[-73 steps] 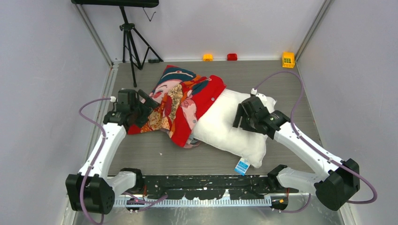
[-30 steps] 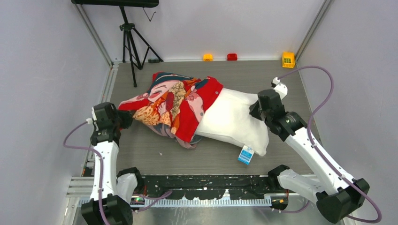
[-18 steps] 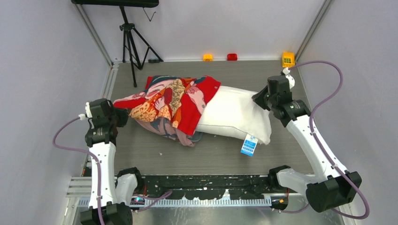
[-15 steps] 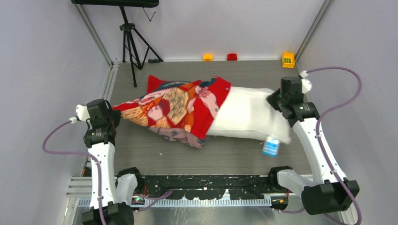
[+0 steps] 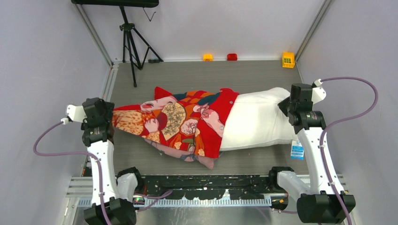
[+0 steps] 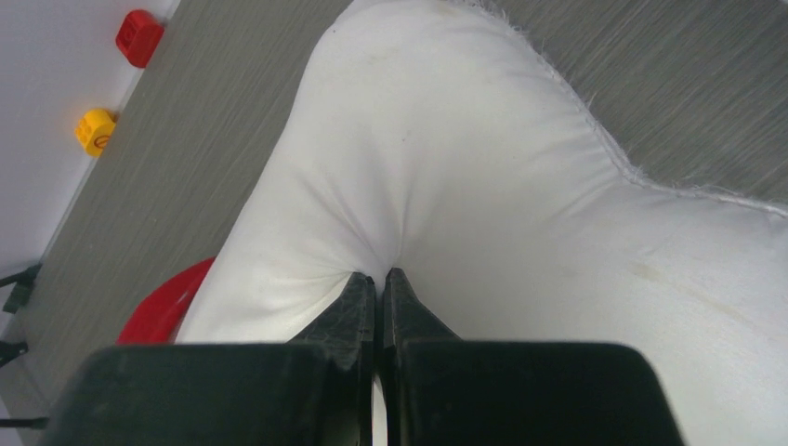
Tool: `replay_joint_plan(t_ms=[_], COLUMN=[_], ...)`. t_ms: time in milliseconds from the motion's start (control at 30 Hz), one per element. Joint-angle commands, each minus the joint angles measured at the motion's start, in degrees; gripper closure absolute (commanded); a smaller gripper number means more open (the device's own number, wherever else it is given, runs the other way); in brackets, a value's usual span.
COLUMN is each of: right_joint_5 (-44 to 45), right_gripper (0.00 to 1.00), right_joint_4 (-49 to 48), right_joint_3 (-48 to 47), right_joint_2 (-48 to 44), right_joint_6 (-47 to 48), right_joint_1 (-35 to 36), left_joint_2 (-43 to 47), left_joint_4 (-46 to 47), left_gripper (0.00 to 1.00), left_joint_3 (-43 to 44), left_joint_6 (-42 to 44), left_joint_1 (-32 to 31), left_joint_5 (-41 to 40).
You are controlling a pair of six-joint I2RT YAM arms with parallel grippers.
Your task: Remove the pillowcase from the pillow
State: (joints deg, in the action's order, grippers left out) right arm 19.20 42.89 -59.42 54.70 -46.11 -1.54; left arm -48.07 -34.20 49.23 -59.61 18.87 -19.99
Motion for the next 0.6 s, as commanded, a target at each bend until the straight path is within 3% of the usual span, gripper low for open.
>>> replay_joint_plan(t_ms=[0, 67, 167, 400, 467, 567], right_joint_5=[-7.74, -11.00, -13.44, -15.98, -16.98, -17.52], right_gripper=[1.00, 1.00, 1.00, 1.00, 1.00, 1.00], right_joint_4=[-12.16, -12.83, -13.56, -13.71, -13.70, -13.60], right_joint_3=[1.82, 2.58, 3.59, 4.14, 4.06, 4.35], right_joint_2=[0.50, 1.22, 1.87, 1.59, 1.62, 1.46], right_joint_6=[2.29, 2.48, 2.35, 3.55, 3.85, 3.76], right_joint_1=[-1.26, -1.27, -1.27, -1.32, -1.32, -1.27], left_joint_2=[-2.11, -5.74, -10.84, -12.98, -15.18, -19.59], left_joint_4=[10.72, 9.47, 6.97, 9.18, 7.80, -0.77], left_gripper=[0.17, 0.10, 0.09, 0.09, 0.12, 0.12], left_joint_3=[2.19, 4.88, 8.54, 9.12, 11.87, 20.30], left_joint_6=[4.64, 5.57, 6.53, 8.68, 13.68, 24.02], left_joint_1=[1.01, 0.68, -2.63, -24.55, -30.14, -39.06], left_joint_5=[9.25, 17.25, 25.46, 22.66, 22.38, 15.57])
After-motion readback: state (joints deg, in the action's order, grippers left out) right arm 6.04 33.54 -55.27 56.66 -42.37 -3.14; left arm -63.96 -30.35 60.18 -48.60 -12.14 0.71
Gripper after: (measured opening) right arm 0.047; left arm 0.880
